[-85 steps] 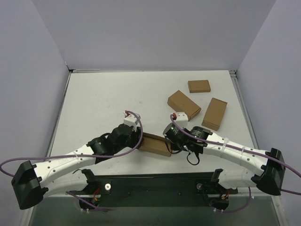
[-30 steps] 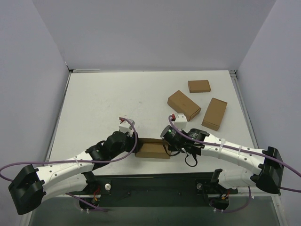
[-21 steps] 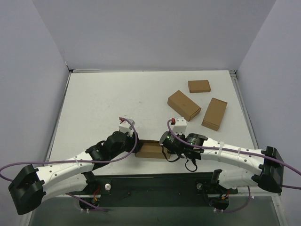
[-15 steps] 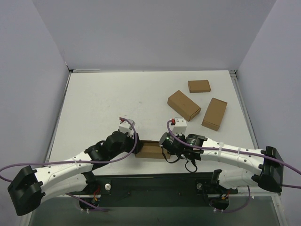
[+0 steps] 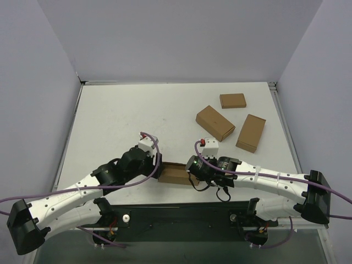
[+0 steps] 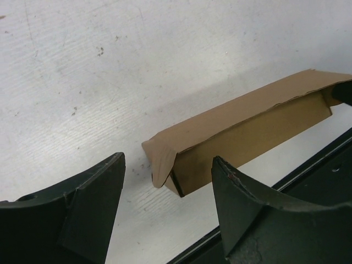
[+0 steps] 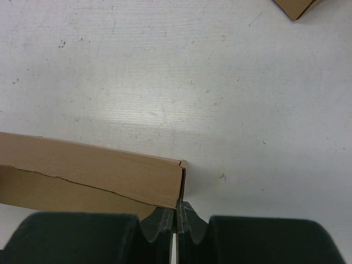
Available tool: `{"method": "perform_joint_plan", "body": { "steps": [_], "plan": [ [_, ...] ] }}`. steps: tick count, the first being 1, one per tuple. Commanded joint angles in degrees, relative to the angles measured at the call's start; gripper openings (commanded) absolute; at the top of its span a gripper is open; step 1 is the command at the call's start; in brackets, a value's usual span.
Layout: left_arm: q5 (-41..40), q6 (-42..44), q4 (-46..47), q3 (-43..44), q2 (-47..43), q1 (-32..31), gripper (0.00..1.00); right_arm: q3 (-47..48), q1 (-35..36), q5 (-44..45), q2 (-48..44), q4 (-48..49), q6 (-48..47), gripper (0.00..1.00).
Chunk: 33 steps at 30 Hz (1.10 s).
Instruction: Fold the paper box
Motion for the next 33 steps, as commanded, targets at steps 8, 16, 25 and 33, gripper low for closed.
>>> {"method": "perform_joint_plan", "body": {
  "steps": [8,16,25,33],
  "plan": [
    [-1.52,-0.89,-9.05,2.64,-1.39,-0.4,0.71,-0.09,0.39,-0.61,1.2,-5.79,0.74,0.0],
    [-0.29,1.57,-5.35,2.54,0.71,-0.4,0.51,0.17,0.39,-0.62,1.46,-5.7,0.56,0.0],
    [1.11,2.54,-4.56,4.12,2.91,-0.4,0.15,0.7,0.39,-0.18,2.51,-5.88,0.12,0.0],
    [3.04,-3.17,-9.04,9.83,6.25,0.21,0.0,1.05,1.0,0.88,4.45,-6.76,0.38,0.0]
  ]
}}
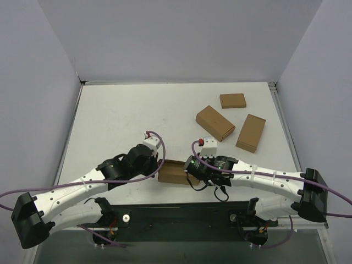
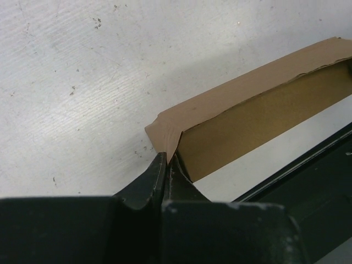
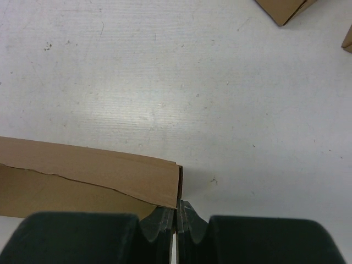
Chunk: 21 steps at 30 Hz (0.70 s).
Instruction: Fold the paper box
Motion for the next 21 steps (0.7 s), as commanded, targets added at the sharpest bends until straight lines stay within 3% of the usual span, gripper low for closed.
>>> {"method": "perform_joint_plan", "body": {
  "steps": [1,10,13,14,17,21],
  "plan": [
    [3.79,-3.79,-0.39,6.71,1.62,0.5,0.0,0.26,0.96,-0.56,2.74,-5.95,0.19,0.0],
    [5.21,-3.26,-0.04,6.46,4.52,1.29,0.0,1.76,2.19,0.76,4.15,-7.88,0.36,0.02],
    [5.12,-0.98,0.23,5.58,5.31,1.82,0.0,3.07,3.07,2.95,2.57,-9.37,0.19,0.28],
    [5.12,0.42,0.23,5.67,5.84,2.08,0.0,3.51,3.42,3.74,1.35,-9.64,-0.6,0.43],
    [5.91,3.32,-0.03,6.37,7.07,2.26,0.0,4.74,5.53,7.6,-1.28,-9.64,-2.71,0.62],
    [7.13,6.84,-0.65,7.77,8.74,3.04,0.0,5.98,8.42,12.44,-4.54,-8.24,-12.95,0.69]
  ]
}}
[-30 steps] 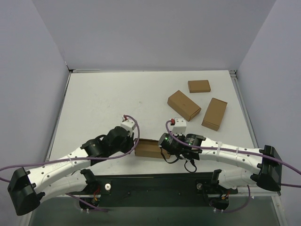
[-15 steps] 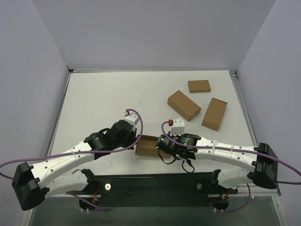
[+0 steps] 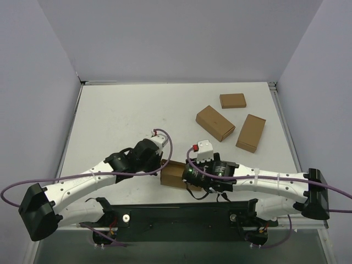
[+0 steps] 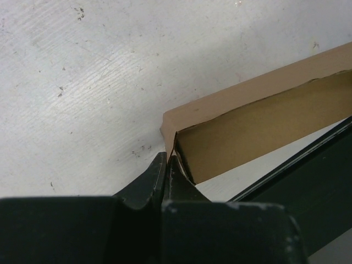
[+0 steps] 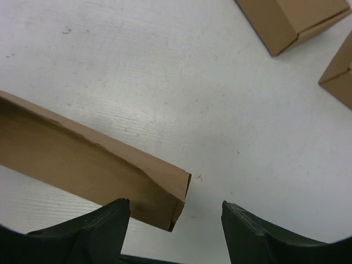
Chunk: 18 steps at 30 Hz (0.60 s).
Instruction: Fold the paper box
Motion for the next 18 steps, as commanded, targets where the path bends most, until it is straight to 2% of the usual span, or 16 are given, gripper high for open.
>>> {"method": "perform_joint_plan", "body": {
  "steps": [1,4,5,8,12,14,18],
  "plan": [
    [3.03,5.62,1.8,3.32,1.42,1.08,0.0,2.72,2.77,7.16,-5.49,1.41,-13.04,0.69],
    [4.35,7.21,1.8,3.67,2.21,1.69,0.0,1.32,4.18,4.97,-8.04,8.44,-24.71,0.75],
    [5.22,7.82,1.97,3.85,2.39,1.7,0.0,0.88,4.09,2.09,-9.09,10.3,-27.29,0.81],
    [5.85,8.79,1.97,4.2,2.48,1.96,0.0,-1.41,4.7,-3.28,-9.89,16.98,-36.61,0.82],
    [5.85,9.49,1.8,4.55,2.48,2.14,0.0,-4.66,4.88,-11.45,-9.28,26.11,-44.1,0.77],
    [5.85,9.93,1.88,4.64,2.56,2.22,0.0,-5.36,4.97,-13.23,-7.61,27.8,-46.99,0.7],
    [7.25,10.37,1.8,4.99,2.65,2.22,0.0,-6.24,5.23,-14.64,-4.45,31.31,-50.42,0.66]
  ]
}}
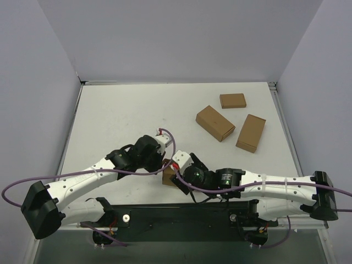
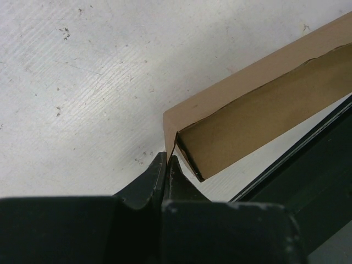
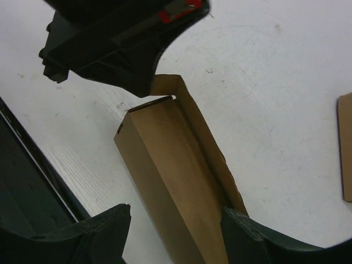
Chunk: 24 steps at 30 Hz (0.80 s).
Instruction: Fold the paper box
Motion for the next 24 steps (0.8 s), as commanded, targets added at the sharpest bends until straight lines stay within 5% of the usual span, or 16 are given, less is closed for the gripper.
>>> {"method": "perform_joint_plan", "body": {
  "steps": [1,24],
  "plan": [
    [1.7,1.74,1.69,3.07,0.09,0.34,0.0,-1.26,0.64,-3.14,3.42,6.95,-8.34,0.66],
    [3.2,2.0,3.18,2.71,-1.22,0.78,0.0,-8.29,2.66,4.41,8.53,15.3,-10.27,0.46]
  ]
}}
